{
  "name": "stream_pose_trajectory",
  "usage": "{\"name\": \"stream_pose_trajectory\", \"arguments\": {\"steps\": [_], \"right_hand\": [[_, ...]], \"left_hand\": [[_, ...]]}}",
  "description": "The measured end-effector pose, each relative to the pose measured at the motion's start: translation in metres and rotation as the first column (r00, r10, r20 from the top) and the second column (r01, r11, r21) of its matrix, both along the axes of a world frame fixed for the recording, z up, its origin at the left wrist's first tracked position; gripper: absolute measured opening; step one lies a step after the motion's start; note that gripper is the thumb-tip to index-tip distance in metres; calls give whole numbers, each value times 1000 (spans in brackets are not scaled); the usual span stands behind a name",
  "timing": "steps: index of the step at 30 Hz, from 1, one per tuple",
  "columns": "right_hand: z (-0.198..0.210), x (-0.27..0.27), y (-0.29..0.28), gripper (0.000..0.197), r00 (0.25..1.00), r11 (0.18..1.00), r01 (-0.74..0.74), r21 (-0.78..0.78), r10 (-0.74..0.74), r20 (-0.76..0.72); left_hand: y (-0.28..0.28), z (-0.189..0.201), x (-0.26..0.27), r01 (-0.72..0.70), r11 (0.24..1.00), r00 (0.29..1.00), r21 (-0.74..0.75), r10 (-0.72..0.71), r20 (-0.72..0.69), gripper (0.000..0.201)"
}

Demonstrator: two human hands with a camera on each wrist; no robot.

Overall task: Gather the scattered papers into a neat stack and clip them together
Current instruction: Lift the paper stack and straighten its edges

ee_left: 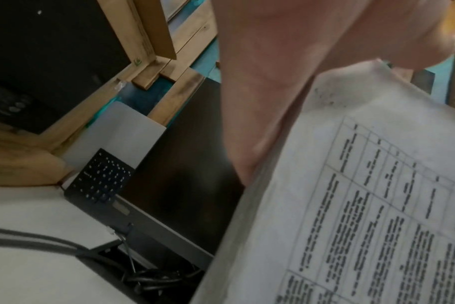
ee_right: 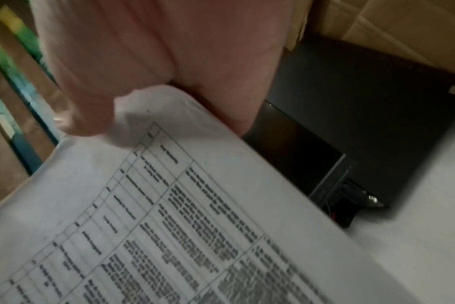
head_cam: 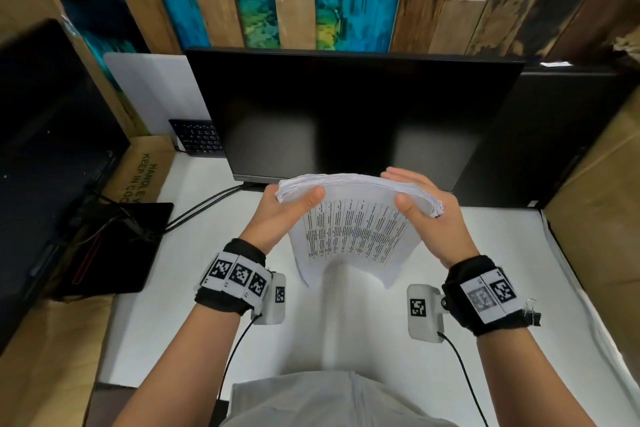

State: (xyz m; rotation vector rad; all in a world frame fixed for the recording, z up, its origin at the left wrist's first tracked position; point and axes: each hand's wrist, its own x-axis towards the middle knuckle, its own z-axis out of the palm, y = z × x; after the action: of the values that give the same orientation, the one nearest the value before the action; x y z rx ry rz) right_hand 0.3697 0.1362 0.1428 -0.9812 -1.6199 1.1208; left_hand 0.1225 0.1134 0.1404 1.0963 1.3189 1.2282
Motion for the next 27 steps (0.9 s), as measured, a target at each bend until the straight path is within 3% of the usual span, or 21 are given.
{"name": "stream_pose_trajectory", "arguments": {"steps": [2, 6, 10, 13, 15, 18, 22, 24, 27], "right_hand": [[2, 3, 3, 27, 1000, 1000, -31, -1, 31, 3], [4, 8, -2, 31, 998, 998, -42, -49, 40, -45], [2, 21, -3, 40, 994, 987, -111, -121, 107, -37], [2, 13, -3, 22, 996, 983, -67, -172, 76, 44], [8, 0, -3, 18, 999, 992, -4, -127, 10, 46], [27, -11, -8, 23, 1000, 1000, 10, 14, -10, -12], [28, -11, -17, 21, 996, 995, 53, 83, -47, -82], [13, -13, -21, 21, 996, 997, 79, 17, -79, -35], [-5, -14, -23, 16, 993, 991, 115, -67, -113, 36]], "left_hand": [[0, 1, 2, -13, 999, 999, 49, 15, -42, 49], [-5, 4, 6, -10, 991, 999, 130, 16, -45, 18], [-9, 7, -1, 91, 982, 996, 163, -89, -23, 36], [-5, 5, 0, 152, 983, 987, 99, -146, -68, 40], [-2, 6, 6, 51, 996, 994, 79, -43, -101, 35], [-4, 26, 13, -23, 978, 992, 208, 48, -114, 8], [-15, 32, 12, -17, 950, 990, 312, 61, -130, 15], [-17, 14, 17, -26, 975, 988, 220, 59, -145, 16], [-17, -11, 18, -184, 982, 983, -49, 183, -22, 43]]}}
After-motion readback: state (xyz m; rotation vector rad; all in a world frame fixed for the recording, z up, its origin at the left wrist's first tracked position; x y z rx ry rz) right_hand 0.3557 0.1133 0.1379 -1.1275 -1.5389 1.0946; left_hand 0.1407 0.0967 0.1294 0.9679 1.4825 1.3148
